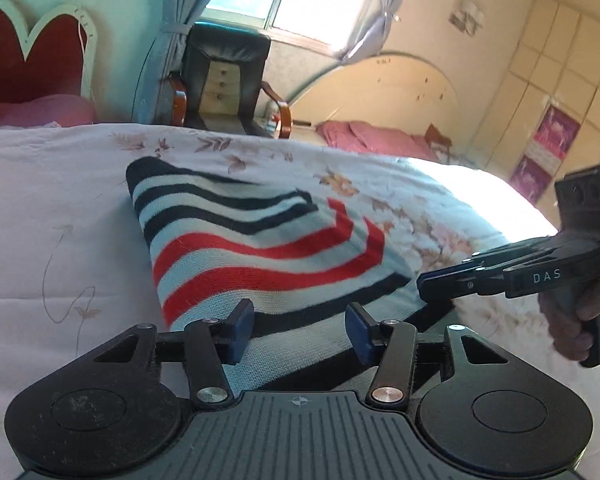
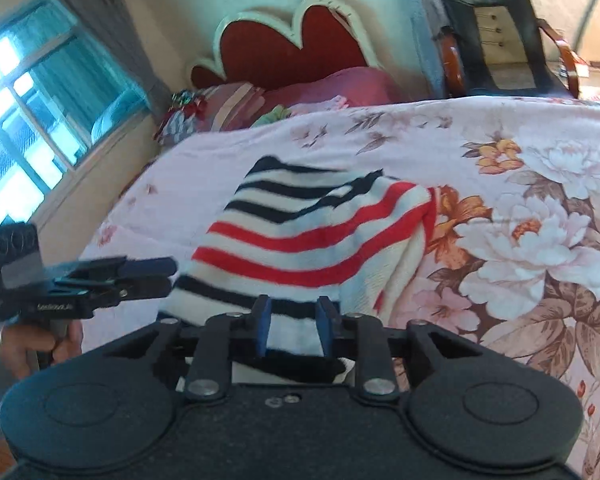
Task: Fold small clothes
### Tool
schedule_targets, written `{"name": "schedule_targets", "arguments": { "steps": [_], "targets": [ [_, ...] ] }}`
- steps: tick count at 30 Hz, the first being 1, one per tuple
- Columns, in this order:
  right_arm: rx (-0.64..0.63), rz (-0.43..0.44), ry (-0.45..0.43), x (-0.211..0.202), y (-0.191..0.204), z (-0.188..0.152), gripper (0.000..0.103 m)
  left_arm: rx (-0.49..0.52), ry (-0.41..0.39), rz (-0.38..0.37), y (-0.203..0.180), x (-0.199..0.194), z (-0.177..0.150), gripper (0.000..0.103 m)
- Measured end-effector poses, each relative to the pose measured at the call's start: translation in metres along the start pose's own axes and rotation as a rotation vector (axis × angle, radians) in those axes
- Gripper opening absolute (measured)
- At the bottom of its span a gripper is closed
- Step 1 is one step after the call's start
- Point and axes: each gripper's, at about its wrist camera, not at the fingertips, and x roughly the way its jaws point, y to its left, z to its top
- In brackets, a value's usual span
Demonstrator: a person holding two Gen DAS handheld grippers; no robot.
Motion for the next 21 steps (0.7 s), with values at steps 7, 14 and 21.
{"name": "schedule_targets", "arguments": {
  "steps": [7, 14, 21],
  "targets": [
    [0.022, -0.165, 0.035, 0.021, -0.011, -0.011, 0.000, -0.054, -0.052, 0.018, 0.005, -0.006, 0.012, 0.051],
    [0.409, -0.102, -0.105, 0.040, -0.080, 0.035, 0.042, -0.042, -0.035, 0.041, 0.017, 0.025, 0.031, 0.051],
    [0.191, -0.181, -0.146, 0.064, -0.072, 0.057, 0.008, -0.053, -0.001, 0.035, 0.012, 0.054, 0.028, 0.051]
  ]
}}
